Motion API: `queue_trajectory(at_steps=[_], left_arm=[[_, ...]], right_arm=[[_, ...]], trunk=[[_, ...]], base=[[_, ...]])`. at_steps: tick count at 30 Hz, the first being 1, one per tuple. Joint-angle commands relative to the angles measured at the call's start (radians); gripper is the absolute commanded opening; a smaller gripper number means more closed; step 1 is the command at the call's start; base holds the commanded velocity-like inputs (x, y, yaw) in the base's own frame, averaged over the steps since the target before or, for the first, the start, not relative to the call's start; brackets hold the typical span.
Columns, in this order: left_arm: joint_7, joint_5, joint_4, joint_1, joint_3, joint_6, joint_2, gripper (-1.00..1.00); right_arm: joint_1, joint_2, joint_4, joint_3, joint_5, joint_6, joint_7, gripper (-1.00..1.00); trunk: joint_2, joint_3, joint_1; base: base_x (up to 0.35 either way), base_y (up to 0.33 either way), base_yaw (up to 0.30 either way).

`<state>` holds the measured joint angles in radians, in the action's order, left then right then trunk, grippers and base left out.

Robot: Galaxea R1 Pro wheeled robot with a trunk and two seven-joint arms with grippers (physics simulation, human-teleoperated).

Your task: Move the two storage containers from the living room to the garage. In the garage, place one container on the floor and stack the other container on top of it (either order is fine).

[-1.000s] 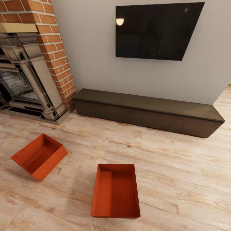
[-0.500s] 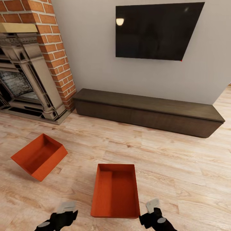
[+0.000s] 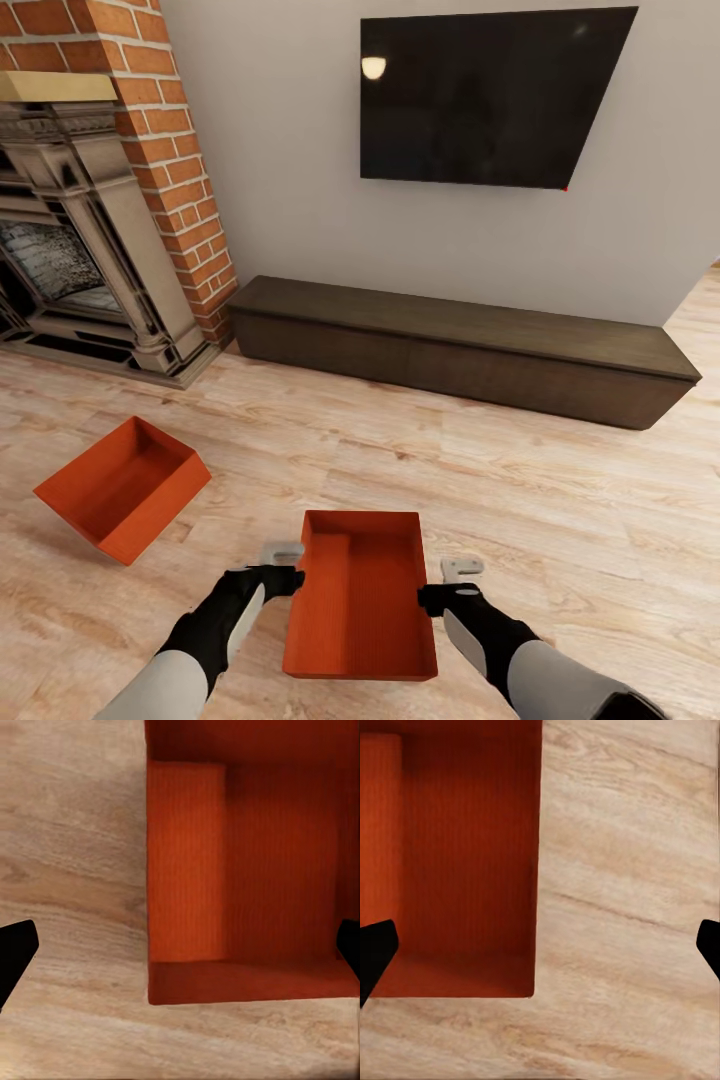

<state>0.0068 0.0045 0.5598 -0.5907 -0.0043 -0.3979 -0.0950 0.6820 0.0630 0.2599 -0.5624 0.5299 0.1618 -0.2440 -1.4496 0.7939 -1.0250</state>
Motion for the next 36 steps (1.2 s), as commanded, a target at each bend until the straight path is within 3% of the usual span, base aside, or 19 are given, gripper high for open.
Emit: queue_trajectory(at_steps=[1,5,7,10,14,18,23,29,36], left_arm=[[0.001,-0.001,-0.002,-0.007,0.000,-0.005,-0.003,1.00],[0.001,-0.001,-0.023,-0.058,-0.001,-0.006,-0.022,1.00],[0.001,0.001,-0.087,-0.093,-0.002,-0.006,-0.023,1.00],[0.002,-0.003,-0.206,-0.113,-0.002,-0.007,-0.021,1.00],[0.012,0.000,-0.237,-0.124,-0.002,-0.058,-0.016,1.00],[0.021,0.003,-0.233,-0.137,0.002,-0.119,-0.014,1.00],[0.024,0.004,-0.219,-0.141,0.008,-0.047,-0.011,1.00],[0.024,0.005,-0.143,-0.141,0.009,-0.039,-0.010,1.00],[0.025,0.005,-0.131,-0.141,0.010,-0.039,-0.011,1.00]], right_arm=[[0.006,0.005,-0.009,-0.008,0.010,-0.003,-0.011,1.00],[0.030,0.042,-0.027,-0.010,0.016,-0.012,-0.031,1.00],[0.038,0.057,-0.033,-0.010,0.017,-0.009,-0.039,1.00],[0.043,0.064,-0.073,-0.010,0.020,0.024,-0.072,1.00],[0.045,0.064,-0.088,-0.010,0.021,0.075,-0.085,1.00],[0.045,0.065,-0.087,-0.010,0.020,0.116,-0.091,1.00],[0.045,0.067,-0.053,-0.010,0.015,0.119,-0.092,1.00],[0.045,0.067,-0.034,-0.011,0.012,0.116,-0.092,1.00],[0.045,0.068,-0.033,-0.012,0.008,0.116,-0.091,1.00]], trunk=[[0.000,0.001,0.000],[0.000,0.001,0.000],[0.000,0.001,0.000],[0.000,0.001,0.000],[0.000,0.001,0.000],[0.000,0.001,0.000],[0.000,0.001,0.000],[0.000,0.001,0.000],[0.000,0.001,0.000]], base=[[0.000,0.000,0.000],[0.000,0.000,0.000],[0.000,0.000,0.000],[0.000,0.000,0.000],[0.000,0.000,0.000],[0.000,0.000,0.000],[0.000,0.000,0.000],[0.000,0.000,0.000],[0.000,0.000,0.000]])
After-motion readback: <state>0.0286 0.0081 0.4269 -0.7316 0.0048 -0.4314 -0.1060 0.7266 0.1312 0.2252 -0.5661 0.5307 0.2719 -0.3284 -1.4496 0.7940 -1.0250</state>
